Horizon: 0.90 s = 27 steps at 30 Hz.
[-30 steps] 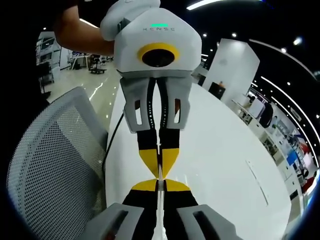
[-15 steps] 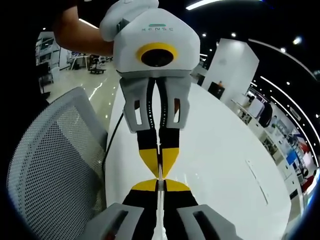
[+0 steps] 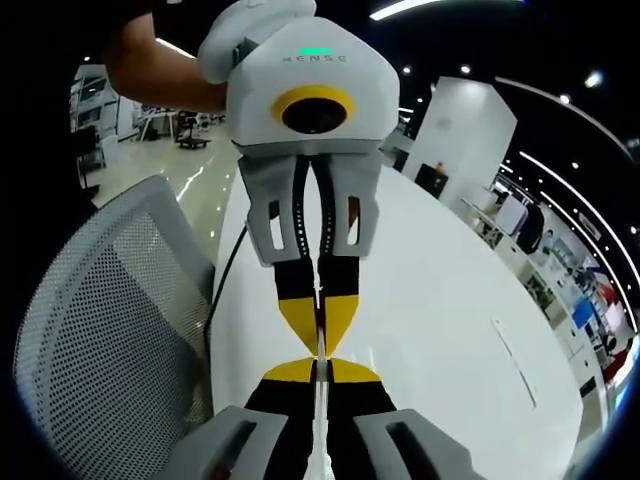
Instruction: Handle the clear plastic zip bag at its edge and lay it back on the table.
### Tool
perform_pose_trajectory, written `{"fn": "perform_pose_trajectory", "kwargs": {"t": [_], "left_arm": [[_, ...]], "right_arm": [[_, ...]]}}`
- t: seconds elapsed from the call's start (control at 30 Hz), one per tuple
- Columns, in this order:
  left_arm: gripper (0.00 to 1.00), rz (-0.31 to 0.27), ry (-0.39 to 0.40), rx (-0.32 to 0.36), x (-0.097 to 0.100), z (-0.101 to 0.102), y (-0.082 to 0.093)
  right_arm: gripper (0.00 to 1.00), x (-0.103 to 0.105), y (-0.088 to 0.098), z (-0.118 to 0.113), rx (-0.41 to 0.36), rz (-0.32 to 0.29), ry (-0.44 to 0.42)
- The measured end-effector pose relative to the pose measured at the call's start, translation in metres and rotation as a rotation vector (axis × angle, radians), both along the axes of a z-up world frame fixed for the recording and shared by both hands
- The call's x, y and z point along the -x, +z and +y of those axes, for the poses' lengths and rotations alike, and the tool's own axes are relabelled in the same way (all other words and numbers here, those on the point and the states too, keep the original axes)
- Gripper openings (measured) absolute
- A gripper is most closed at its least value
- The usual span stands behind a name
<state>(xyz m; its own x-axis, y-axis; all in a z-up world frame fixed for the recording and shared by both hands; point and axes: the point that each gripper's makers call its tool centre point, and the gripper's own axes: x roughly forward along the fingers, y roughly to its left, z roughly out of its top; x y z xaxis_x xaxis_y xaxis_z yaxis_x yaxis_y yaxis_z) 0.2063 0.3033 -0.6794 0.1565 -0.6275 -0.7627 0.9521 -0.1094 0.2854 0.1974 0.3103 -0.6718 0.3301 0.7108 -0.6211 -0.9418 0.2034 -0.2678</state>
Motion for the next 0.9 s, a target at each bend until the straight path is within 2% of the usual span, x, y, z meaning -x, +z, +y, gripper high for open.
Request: {"fn": "perform_pose_trajectory", "kwargs": {"t": [0.9], "left_arm": [[0.0,-0.009,0.008,0.015,-0.0035,0.0024,0.003]], "right_arm": [[0.0,-0.0032,0.0033,0.0011,-0.011,-0.009,-0.004]]}}
